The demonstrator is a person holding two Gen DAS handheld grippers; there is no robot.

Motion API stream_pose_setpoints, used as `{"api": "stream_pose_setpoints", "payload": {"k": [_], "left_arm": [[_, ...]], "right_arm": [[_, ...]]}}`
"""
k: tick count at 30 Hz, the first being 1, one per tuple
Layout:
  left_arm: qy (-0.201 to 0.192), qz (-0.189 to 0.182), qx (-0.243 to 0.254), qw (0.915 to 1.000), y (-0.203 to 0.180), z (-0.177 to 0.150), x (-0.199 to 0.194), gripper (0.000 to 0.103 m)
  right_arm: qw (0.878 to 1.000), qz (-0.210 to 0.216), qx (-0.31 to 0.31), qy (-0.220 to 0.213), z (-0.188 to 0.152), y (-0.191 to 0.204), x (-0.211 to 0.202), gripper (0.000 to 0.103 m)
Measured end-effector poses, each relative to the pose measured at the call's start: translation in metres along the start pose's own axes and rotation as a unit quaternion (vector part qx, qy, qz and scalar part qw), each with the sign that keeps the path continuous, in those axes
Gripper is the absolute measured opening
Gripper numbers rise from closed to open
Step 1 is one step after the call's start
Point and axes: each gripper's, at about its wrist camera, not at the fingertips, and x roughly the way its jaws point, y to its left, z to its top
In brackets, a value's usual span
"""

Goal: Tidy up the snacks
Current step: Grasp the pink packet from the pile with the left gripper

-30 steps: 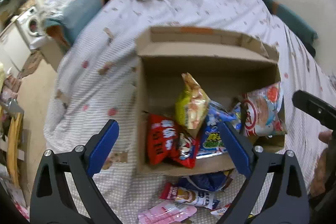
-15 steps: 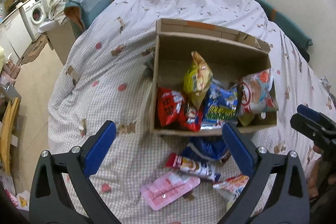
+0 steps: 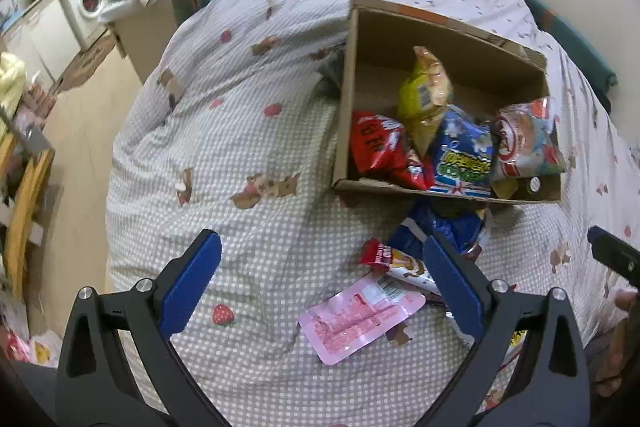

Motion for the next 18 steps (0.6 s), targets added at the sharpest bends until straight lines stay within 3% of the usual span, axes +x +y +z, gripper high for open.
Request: {"api": "stream_pose_setpoints", "payload": {"k": [6, 10, 12, 14, 18], "left_arm": [[0.019, 0.003, -0.020, 0.9996, 0.013, -0.003, 0.013, 0.100], [0.085, -0.003, -0.015, 0.9962, 0.013, -0.013, 0.040, 0.100], [0.136, -0.008, 0.018, 0.9905, 0.004, -0.022, 0.060, 0.100], [0.186, -0.024, 0.077, 0.9793, -0.013, -0.033, 0.079, 0.100], [0.199, -0.020, 0.204, 0.9584, -0.047, -0.048, 0.088, 0.100]], "right_arm": [[1.000, -0.010, 0.007, 0.001, -0.002, -0.006, 0.005, 0.103], [0.999, -0.009, 0.035, 0.005, 0.002, -0.016, 0.010, 0.103], [0.999, -0.009, 0.048, 0.009, 0.004, -0.021, 0.013, 0.103], [0.999, -0.010, 0.050, 0.010, 0.005, -0.022, 0.014, 0.103], [0.998, -0.011, 0.059, 0.015, 0.004, -0.028, 0.016, 0.103]]}}
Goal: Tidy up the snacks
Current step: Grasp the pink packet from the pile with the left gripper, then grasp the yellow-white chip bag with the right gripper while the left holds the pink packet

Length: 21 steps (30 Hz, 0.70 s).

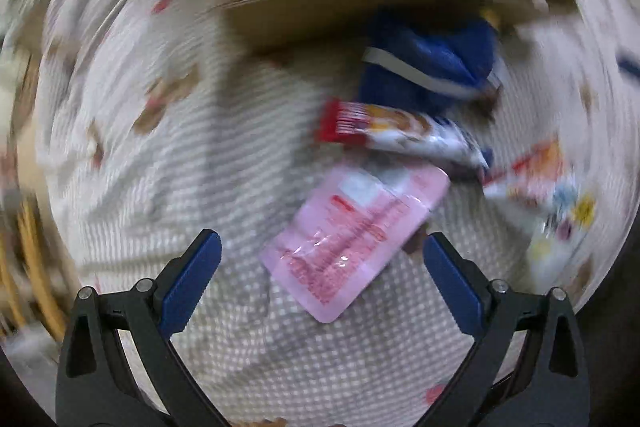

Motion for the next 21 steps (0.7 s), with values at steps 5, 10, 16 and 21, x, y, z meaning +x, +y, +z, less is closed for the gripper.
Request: {"api": "stream_pose_setpoints", "payload": {"k": [5, 10, 16, 21], "left_arm": [[0.007, 0.010, 0.039, 0.9992, -0.015, 0.006, 0.017, 0.072], [0.022, -0.002, 0.026, 0.9994, -0.009, 0.015, 0.033, 0.057], [-0.009, -0.016, 0.011, 0.9998, 0.006, 0.017, 0.017, 0.034], [-0.024, -0.018, -0.044, 0.9986, 0.033, 0.013, 0.004, 0.026]], "right_arm": [[1.000, 0.006, 0.009, 0.001, 0.001, -0.003, -0.001, 0.103], [1.000, 0.007, 0.006, 0.003, 0.003, -0.002, 0.000, 0.103], [1.000, 0.008, 0.009, 0.002, 0.004, -0.004, -0.002, 0.103], [1.000, 0.008, 0.006, 0.003, 0.003, -0.003, -0.001, 0.103]]}}
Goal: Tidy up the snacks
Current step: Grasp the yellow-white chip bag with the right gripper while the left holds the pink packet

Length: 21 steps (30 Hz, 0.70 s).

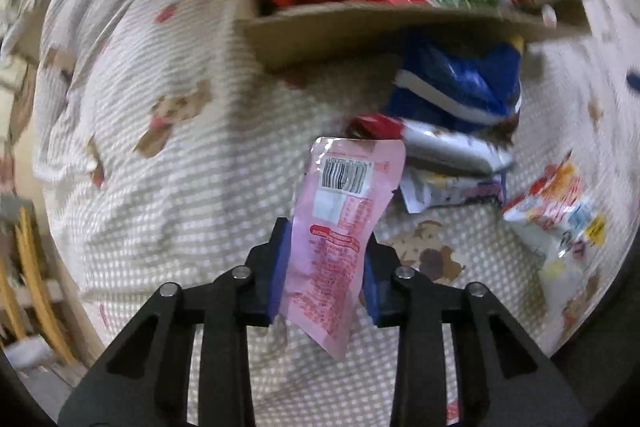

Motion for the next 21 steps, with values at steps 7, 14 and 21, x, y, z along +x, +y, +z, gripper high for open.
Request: {"api": "stream_pose_setpoints", "payload": {"k": [7, 14, 21], "left_arm": [[-0.032, -0.017, -0.067, 0.9971, 0.026, -0.013, -0.033, 0.022], [-0.058, -0.059, -0.122, 0.9891, 0.019, -0.038, -0.074, 0.022], [-0.056, -0.058, -0.139, 0.9870, 0.010, -0.048, -0.061, 0.022]], "right_arm": [[1.000, -0.002, -0.007, 0.007, -0.005, 0.003, 0.001, 0.103], [0.997, -0.002, -0.016, 0.072, -0.023, 0.010, 0.012, 0.103], [0.975, -0.070, -0.053, 0.204, -0.061, 0.027, 0.063, 0.103]]}}
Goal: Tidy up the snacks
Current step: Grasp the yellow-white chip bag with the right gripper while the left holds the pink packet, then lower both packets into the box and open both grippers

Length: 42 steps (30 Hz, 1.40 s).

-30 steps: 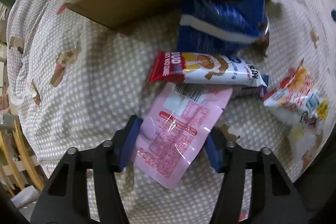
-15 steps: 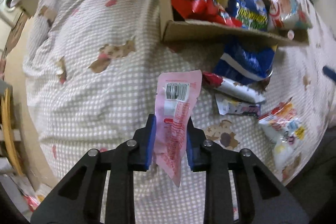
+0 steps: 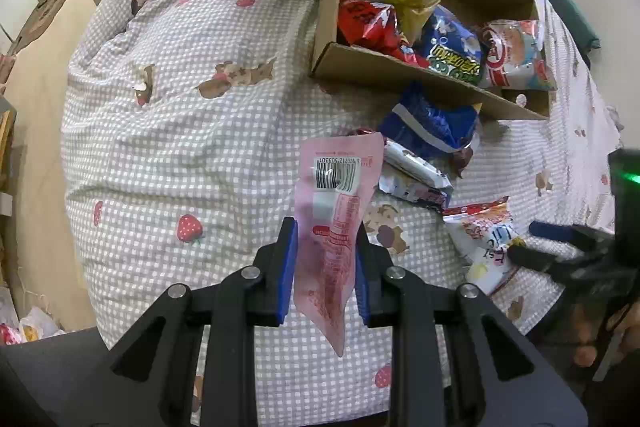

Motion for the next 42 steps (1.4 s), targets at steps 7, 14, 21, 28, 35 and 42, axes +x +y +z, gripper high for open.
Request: {"api": "stream_pose_setpoints", "payload": {"k": [7, 14, 21, 28, 35, 42], "left_arm": [[-0.020, -0.006, 0.002, 0.9998, 0.000, 0.000, -0.005, 0.022], [-0.024, -0.012, -0.006, 0.9996, 0.002, -0.002, -0.009, 0.022], [-0.029, -0.004, -0.010, 0.9995, 0.002, -0.001, -0.012, 0.022], [-0.057, -0.003, -0.019, 0.9982, -0.004, 0.014, -0.027, 0.022], [-0.078, -0.008, 0.000, 0.9969, -0.026, 0.058, -0.036, 0.022], [-0.088, -0.006, 0.021, 0.9959, -0.055, 0.123, -0.026, 0.022]], "right_arm": [[0.998, -0.055, -0.028, 0.027, -0.005, 0.015, 0.037, 0.101], [0.996, -0.071, -0.047, 0.029, -0.015, 0.020, 0.044, 0.060], [0.999, -0.035, -0.036, -0.002, -0.025, 0.012, 0.015, 0.046], [0.998, 0.028, -0.032, -0.056, -0.024, 0.007, -0.041, 0.046], [0.987, 0.047, -0.057, -0.142, 0.014, 0.018, -0.098, 0.046], [0.984, 0.033, -0.055, -0.164, 0.082, 0.016, -0.099, 0.046]]}}
